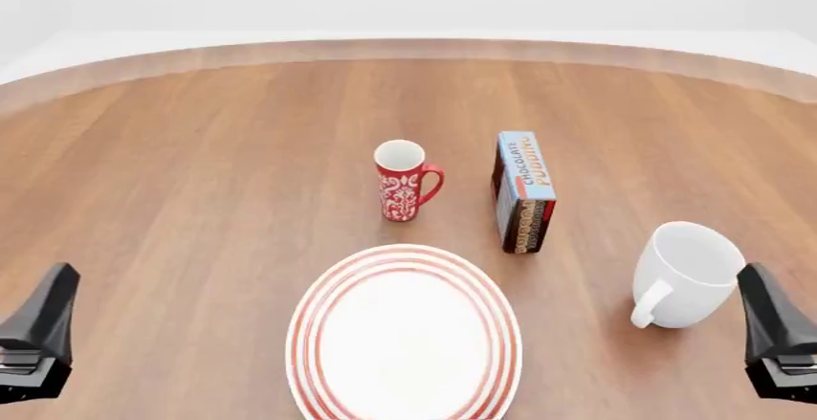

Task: Pick up the white mug and put it on the plate, and put the chocolate pudding to the right of the plate.

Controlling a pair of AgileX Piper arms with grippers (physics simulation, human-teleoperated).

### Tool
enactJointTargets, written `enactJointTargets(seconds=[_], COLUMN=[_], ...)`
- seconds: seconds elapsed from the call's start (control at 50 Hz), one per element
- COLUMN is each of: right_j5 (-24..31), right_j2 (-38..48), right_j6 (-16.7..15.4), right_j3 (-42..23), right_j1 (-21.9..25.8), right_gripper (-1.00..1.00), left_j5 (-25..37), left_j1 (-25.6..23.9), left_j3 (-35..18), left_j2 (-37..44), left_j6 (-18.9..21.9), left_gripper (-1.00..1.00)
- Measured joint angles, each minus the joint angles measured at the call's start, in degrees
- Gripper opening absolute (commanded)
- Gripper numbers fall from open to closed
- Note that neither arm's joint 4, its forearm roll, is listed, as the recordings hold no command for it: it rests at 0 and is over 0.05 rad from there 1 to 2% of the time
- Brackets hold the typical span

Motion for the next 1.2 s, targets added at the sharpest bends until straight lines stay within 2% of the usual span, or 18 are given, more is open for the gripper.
enactJointTargets(seconds=[0.58, 1.2], right_j5=[0.05, -0.17], right_j2=[0.03, 0.13], right_j6=[0.06, 0.01], right_j3=[-0.23, -0.21], right_j1=[0.21, 0.65], right_gripper=[1.0, 1.0], left_j5=[-0.17, -5.59], left_j1=[-1.03, -10.2], left_j3=[-0.87, -5.56], left_j2=[1.17, 10.3], left_j6=[1.68, 6.28], left_gripper=[1.0, 1.0])
